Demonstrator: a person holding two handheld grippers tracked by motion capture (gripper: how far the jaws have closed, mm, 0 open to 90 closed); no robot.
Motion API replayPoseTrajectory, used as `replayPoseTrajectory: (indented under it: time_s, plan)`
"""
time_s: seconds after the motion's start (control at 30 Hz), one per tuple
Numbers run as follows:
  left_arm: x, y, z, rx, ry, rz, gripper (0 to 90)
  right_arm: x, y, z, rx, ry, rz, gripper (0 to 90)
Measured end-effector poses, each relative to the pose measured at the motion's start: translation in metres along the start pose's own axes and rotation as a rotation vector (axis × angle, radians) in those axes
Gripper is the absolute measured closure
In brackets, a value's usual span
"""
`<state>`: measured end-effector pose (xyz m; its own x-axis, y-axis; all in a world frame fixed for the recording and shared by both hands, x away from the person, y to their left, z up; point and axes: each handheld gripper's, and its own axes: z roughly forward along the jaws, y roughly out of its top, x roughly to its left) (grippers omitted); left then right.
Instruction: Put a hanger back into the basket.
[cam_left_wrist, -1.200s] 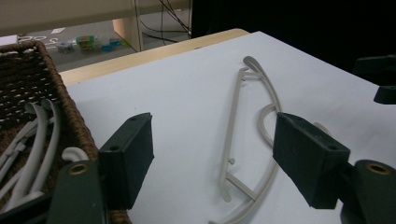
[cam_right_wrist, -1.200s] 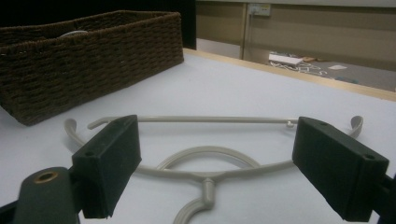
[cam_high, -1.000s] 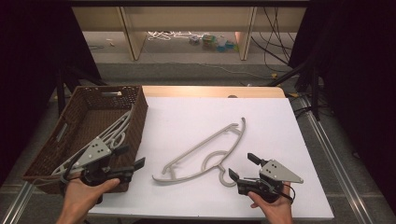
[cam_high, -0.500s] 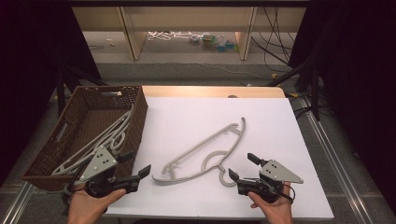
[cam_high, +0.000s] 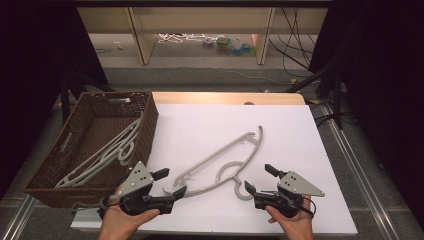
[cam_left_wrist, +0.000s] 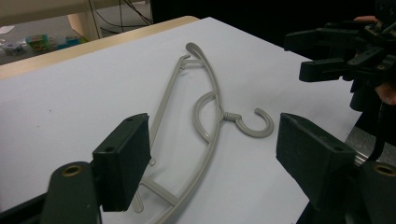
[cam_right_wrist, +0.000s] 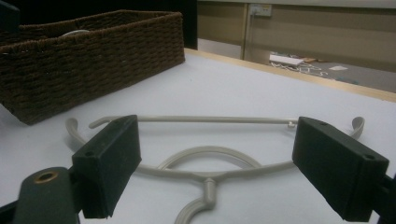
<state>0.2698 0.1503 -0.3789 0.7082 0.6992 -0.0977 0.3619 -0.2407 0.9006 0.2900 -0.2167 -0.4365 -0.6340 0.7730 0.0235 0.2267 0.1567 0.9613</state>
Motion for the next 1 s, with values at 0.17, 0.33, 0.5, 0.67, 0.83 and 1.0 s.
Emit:
replayPoseTrajectory:
  time_s: [0.17, 0.33, 0.5, 0.67, 0.83, 1.0]
  plan:
    - [0.001, 0.0, 0.014, -0.002, -0.002, 0.028, 24.6, 0.0, 0.0, 0.0, -0.007, -0.004, 0.002, 16.2]
    - [0.0, -0.003, 0.032, 0.012, -0.011, 0.031, 22.4, -0.002, 0.0, -0.001, 0.001, 0.0, 0.002, 16.1]
    - [0.0, -0.004, 0.053, 0.054, -0.02, 0.054, 19.5, -0.004, -0.001, -0.001, -0.009, 0.0, 0.01, 15.9]
    - [0.0, -0.003, 0.068, 0.066, -0.031, 0.061, 18.6, -0.004, -0.001, -0.003, -0.011, -0.003, 0.046, 15.6]
    - [-0.002, -0.005, 0.078, 0.078, -0.043, 0.066, 17.6, -0.004, -0.001, -0.004, -0.018, 0.012, 0.051, 15.5]
    - [-0.001, -0.009, 0.088, 0.107, -0.062, 0.08, 16.3, -0.002, -0.001, -0.003, -0.02, 0.013, 0.047, 15.5]
